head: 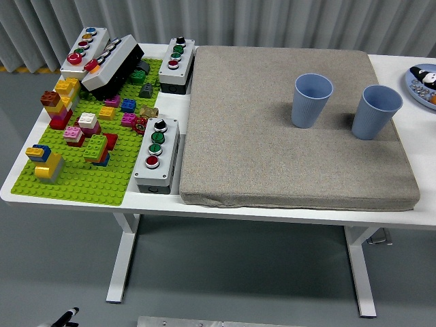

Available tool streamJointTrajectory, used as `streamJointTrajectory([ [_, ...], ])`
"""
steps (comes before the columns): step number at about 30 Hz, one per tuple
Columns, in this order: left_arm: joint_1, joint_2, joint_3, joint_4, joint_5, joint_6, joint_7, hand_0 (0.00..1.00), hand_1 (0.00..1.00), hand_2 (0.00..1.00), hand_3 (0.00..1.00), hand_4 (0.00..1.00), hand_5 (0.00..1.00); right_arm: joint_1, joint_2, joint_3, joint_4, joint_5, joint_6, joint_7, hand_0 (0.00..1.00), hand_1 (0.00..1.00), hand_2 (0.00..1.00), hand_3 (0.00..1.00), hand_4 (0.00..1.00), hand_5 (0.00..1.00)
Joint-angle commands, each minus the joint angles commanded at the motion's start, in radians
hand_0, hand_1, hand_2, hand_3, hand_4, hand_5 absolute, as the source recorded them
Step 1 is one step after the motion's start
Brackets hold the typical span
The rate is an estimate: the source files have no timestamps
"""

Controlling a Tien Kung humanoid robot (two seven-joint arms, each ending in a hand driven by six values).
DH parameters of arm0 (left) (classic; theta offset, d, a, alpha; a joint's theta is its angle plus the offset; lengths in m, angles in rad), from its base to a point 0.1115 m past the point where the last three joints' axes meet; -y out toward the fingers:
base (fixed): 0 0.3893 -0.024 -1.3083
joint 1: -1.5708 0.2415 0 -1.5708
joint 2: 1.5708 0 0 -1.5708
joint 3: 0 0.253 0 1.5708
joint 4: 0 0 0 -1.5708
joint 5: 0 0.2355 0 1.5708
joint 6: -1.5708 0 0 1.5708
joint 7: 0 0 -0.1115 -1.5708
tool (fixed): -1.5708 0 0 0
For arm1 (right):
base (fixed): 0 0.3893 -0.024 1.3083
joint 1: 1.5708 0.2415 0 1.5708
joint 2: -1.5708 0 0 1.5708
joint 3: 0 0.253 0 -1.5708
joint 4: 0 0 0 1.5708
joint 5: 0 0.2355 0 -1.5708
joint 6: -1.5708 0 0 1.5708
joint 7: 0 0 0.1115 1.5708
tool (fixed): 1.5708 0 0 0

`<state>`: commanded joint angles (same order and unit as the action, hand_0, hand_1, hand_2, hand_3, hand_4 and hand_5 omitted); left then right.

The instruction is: Pick cup pour cup place

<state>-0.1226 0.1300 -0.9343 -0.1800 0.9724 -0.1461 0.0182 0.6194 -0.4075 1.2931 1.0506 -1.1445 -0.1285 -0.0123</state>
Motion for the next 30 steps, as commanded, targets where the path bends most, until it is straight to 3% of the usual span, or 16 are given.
streamJointTrajectory([
  [1, 0.0, 0.0, 0.003, 0.0, -0.003, 0.0, 0.0, 0.888, 0.844, 0.882, 0.794, 0.655, 0.99, 0.004, 0.001, 0.001, -0.005, 0.003, -0.004, 0.003, 0.905, 0.889, 0.913, 0.973, 0.853, 0.225],
  [6, 0.001, 0.0, 0.016, 0.0, -0.016, 0.0, -0.001, 0.888, 0.844, 0.882, 0.794, 0.655, 0.99, 0.021, 0.016, 0.009, -0.033, 0.036, -0.035, 0.034, 0.905, 0.889, 0.913, 0.973, 0.853, 0.225],
  [8, 0.001, 0.0, 0.018, 0.0, -0.017, 0.001, -0.001, 0.888, 0.844, 0.881, 0.794, 0.656, 0.989, 0.025, 0.022, 0.012, -0.041, 0.05, -0.053, 0.048, 0.892, 0.861, 0.88, 0.923, 0.852, 0.227],
  [12, 0.002, -0.001, 0.023, 0.0, -0.019, 0.0, -0.001, 0.888, 0.844, 0.881, 0.794, 0.656, 0.989, 0.037, 0.039, 0.016, -0.057, 0.139, -0.099, 0.091, 0.892, 0.861, 0.88, 0.923, 0.852, 0.227],
  [13, 0.002, -0.001, 0.023, 0.0, -0.019, 0.0, -0.001, 0.888, 0.844, 0.881, 0.793, 0.658, 0.988, 0.038, 0.04, 0.016, -0.058, 0.15, -0.102, 0.094, 0.866, 0.831, 0.826, 0.884, 0.848, 0.351],
  [18, 0.001, -0.003, 0.029, 0.0, -0.023, -0.001, -0.002, 0.888, 0.844, 0.881, 0.793, 0.658, 0.988, 0.061, 0.067, 0.042, -0.083, 0.221, -0.105, 0.108, 0.866, 0.831, 0.826, 0.884, 0.848, 0.351],
  [19, 0.0, -0.004, 0.03, 0.0, -0.024, -0.001, -0.002, 0.888, 0.844, 0.881, 0.793, 0.658, 0.988, 0.069, 0.075, 0.054, -0.096, 0.248, -0.097, 0.114, 0.842, 0.813, 0.794, 0.842, 0.861, 0.552],
  [24, -0.004, -0.005, 0.033, 0.0, -0.025, -0.001, -0.003, 0.888, 0.844, 0.881, 0.793, 0.658, 0.988, 0.086, 0.096, 0.068, -0.124, 0.264, -0.107, 0.094, 0.842, 0.813, 0.794, 0.842, 0.861, 0.552],
  [25, -0.004, -0.005, 0.033, 0.0, -0.025, -0.001, -0.003, 0.888, 0.844, 0.88, 0.793, 0.658, 0.987, 0.086, 0.097, 0.068, -0.125, 0.263, -0.108, 0.092, 0.836, 0.802, 0.79, 0.825, 0.869, 0.845],
  [29, -0.006, -0.006, 0.031, 0.0, -0.023, -0.001, -0.003, 0.888, 0.844, 0.88, 0.793, 0.658, 0.987, 0.089, 0.1, 0.065, -0.128, 0.256, -0.117, 0.082, 0.836, 0.802, 0.79, 0.825, 0.869, 0.845],
  [30, -0.007, -0.006, 0.032, 0.0, -0.023, -0.002, -0.004, 0.889, 0.844, 0.88, 0.793, 0.658, 0.987, 0.091, 0.101, 0.064, -0.13, 0.251, -0.12, 0.075, 0.837, 0.8, 0.791, 0.821, 0.83, 0.998],
])
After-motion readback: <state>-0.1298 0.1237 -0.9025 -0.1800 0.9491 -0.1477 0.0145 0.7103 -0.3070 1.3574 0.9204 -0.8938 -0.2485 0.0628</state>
